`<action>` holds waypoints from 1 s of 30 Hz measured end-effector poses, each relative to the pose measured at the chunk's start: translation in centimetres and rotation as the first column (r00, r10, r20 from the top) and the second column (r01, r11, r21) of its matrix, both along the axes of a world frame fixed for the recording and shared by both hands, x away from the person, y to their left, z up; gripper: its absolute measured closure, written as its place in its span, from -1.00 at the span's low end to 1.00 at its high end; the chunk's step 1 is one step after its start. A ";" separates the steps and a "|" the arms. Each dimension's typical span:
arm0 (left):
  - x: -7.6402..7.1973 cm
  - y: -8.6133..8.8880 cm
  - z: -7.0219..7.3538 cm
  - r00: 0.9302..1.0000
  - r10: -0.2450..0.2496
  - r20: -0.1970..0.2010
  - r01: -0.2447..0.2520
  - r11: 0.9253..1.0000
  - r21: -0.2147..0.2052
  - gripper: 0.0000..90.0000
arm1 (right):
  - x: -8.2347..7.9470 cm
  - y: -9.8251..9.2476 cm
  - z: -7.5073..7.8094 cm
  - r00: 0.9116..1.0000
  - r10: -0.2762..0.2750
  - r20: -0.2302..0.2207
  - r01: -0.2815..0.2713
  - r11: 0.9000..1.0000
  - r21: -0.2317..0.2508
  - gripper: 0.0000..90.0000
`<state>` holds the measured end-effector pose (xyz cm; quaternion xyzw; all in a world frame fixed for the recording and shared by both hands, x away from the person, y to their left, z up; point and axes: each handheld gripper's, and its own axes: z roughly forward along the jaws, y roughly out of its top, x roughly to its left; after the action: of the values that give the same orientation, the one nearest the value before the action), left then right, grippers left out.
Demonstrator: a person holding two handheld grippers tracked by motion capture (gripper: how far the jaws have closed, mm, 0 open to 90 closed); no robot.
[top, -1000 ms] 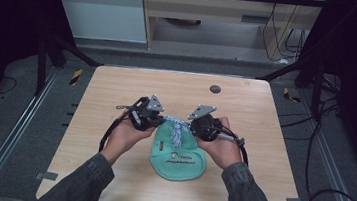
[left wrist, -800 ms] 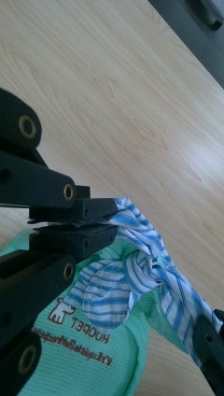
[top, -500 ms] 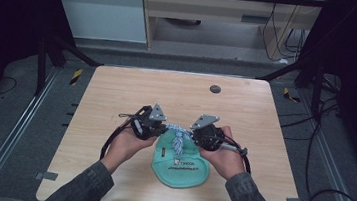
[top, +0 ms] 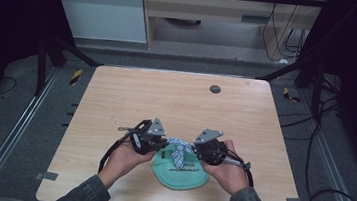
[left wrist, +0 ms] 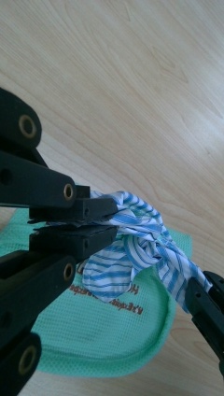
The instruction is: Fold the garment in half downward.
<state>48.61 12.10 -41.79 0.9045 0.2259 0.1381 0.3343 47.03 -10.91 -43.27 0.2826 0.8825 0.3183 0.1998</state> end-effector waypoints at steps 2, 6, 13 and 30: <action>-0.3 0.1 -0.1 1.000 -0.002 0.000 0.002 1.000 -0.001 0.91 | -0.1 0.0 0.0 1.000 0.002 -0.002 -0.002 1.000 0.000 0.82; -0.7 0.3 -0.1 1.000 -0.007 -0.007 0.007 1.000 -0.010 0.91 | -0.5 -0.1 0.0 1.000 0.011 -0.003 -0.011 1.000 0.001 0.82; -1.2 0.6 -0.4 1.000 -0.014 -0.025 0.014 1.000 -0.022 0.91 | -0.9 0.0 0.0 1.000 0.023 -0.009 -0.023 1.000 -0.007 0.81; -2.0 0.9 -1.4 0.998 -0.026 -0.054 0.025 0.999 -0.031 0.91 | -1.7 0.1 -0.2 0.998 0.051 -0.021 -0.052 0.998 -0.030 0.79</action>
<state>46.60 12.99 -43.17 0.9056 0.2254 0.1057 0.3433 45.32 -10.80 -43.47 0.2599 0.8963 0.3070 0.1869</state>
